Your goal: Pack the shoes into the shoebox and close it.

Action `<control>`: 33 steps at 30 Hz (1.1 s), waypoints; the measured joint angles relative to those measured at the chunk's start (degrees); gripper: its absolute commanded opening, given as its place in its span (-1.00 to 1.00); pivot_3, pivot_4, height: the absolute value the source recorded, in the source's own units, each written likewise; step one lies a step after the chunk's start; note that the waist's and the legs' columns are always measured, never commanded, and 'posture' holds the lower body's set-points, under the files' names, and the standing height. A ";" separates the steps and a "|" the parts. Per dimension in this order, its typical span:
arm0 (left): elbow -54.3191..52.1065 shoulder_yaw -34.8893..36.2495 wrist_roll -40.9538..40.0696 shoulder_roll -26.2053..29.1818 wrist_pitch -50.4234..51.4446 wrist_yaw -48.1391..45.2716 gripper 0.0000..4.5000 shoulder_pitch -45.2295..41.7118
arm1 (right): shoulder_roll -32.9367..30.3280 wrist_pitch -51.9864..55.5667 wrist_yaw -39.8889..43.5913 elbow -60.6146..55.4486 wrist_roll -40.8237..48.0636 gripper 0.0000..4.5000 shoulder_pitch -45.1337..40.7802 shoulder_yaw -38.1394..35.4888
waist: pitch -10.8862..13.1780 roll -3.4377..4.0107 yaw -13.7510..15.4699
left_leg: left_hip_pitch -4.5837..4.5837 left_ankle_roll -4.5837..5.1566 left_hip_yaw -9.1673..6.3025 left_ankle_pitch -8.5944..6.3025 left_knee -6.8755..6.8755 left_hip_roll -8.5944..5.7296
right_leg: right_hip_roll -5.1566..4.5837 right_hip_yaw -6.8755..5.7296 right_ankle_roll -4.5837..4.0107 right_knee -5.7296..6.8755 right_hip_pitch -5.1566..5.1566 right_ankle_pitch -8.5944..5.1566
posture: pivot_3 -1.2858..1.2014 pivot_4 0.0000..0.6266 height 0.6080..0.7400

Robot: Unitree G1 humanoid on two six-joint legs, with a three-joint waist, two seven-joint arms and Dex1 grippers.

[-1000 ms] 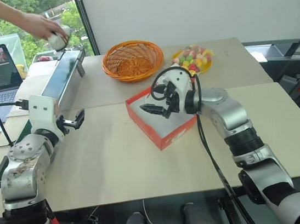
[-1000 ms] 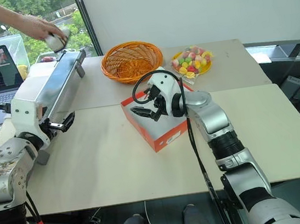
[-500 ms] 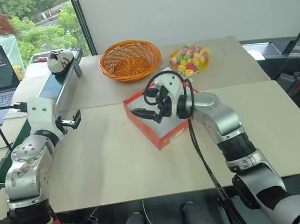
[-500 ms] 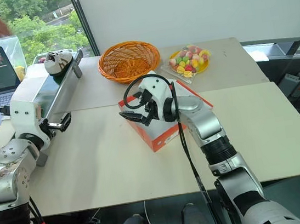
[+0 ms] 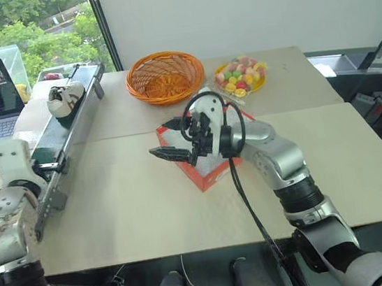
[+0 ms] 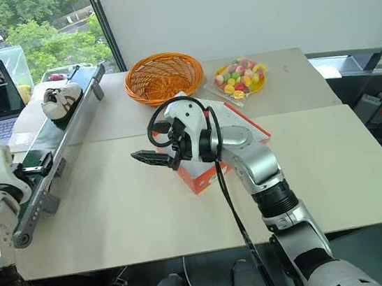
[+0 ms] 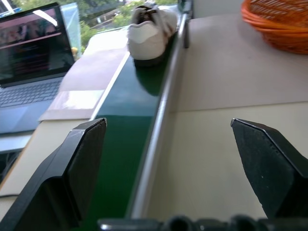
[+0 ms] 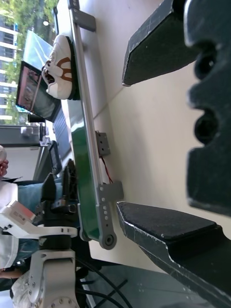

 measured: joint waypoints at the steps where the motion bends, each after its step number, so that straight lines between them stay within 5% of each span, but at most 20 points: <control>1: 1.93 0.19 -0.09 0.46 -1.30 -0.72 0.97 -0.09 | 0.21 0.44 -0.04 -0.84 0.09 1.00 0.20 0.52 | 0.00 0.00 0.01 | 0.00 0.00 0.00 0.00 0.00 0.01 | 0.01 0.00 0.00 -0.01 -0.01 0.00 | 0.03 -0.52 1.00; 19: 24.58 3.49 -4.76 4.08 -11.59 -11.93 0.97 -2.64 | -0.97 4.35 -3.31 -6.80 2.03 1.00 2.48 0.80 | -0.05 -0.08 -0.13 | 0.06 0.00 0.05 0.00 -0.02 0.05 | 0.00 -0.01 -0.01 0.03 -0.02 0.00 | 0.03 -0.52 1.00; 33: 26.63 8.05 -7.12 5.46 -14.42 -12.81 0.97 4.37 | -1.99 4.63 -2.91 -7.12 2.08 1.00 2.27 1.48 | -0.09 -0.16 -0.05 | 0.14 0.00 0.14 -0.01 -0.12 0.13 | 0.00 -0.02 -0.02 0.01 -0.03 0.01 | 0.03 -0.52 1.00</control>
